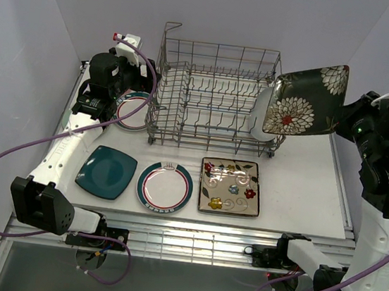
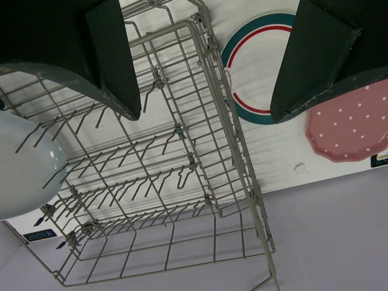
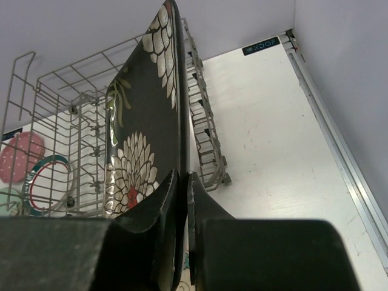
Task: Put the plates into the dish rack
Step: Insert the plate into the dish rack.
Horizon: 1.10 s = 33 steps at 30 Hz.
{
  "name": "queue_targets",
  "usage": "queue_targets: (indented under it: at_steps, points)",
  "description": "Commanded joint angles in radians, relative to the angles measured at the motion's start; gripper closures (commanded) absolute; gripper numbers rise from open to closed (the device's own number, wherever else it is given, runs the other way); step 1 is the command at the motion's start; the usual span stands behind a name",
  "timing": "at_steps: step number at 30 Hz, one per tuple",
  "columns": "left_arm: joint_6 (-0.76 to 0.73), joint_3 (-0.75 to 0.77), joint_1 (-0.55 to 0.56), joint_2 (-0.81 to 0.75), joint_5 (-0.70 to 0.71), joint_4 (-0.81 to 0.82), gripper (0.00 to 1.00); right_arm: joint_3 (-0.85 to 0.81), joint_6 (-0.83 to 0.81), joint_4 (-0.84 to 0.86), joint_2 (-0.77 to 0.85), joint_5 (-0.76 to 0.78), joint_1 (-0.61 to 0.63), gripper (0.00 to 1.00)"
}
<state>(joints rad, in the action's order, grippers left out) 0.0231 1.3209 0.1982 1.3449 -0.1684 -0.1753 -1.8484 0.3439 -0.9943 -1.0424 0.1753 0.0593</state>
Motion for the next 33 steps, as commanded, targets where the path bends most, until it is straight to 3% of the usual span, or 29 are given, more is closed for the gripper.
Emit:
queue_targets:
  at_steps: [1, 18, 33]
  points:
    - [-0.003, 0.009, -0.005, -0.015, 0.0, 0.002, 0.02, -0.086, 0.05, 0.233, -0.005, -0.071, 0.001, 0.92]
    - [-0.005, 0.011, -0.005, -0.003, 0.004, 0.005, 0.02, -0.213, 0.058, 0.338, -0.2, -0.161, 0.019, 0.92]
    - [-0.011, 0.001, -0.005, 0.002, 0.015, 0.016, 0.02, -0.394, -0.006, 0.413, -0.419, -0.11, 0.157, 0.92]
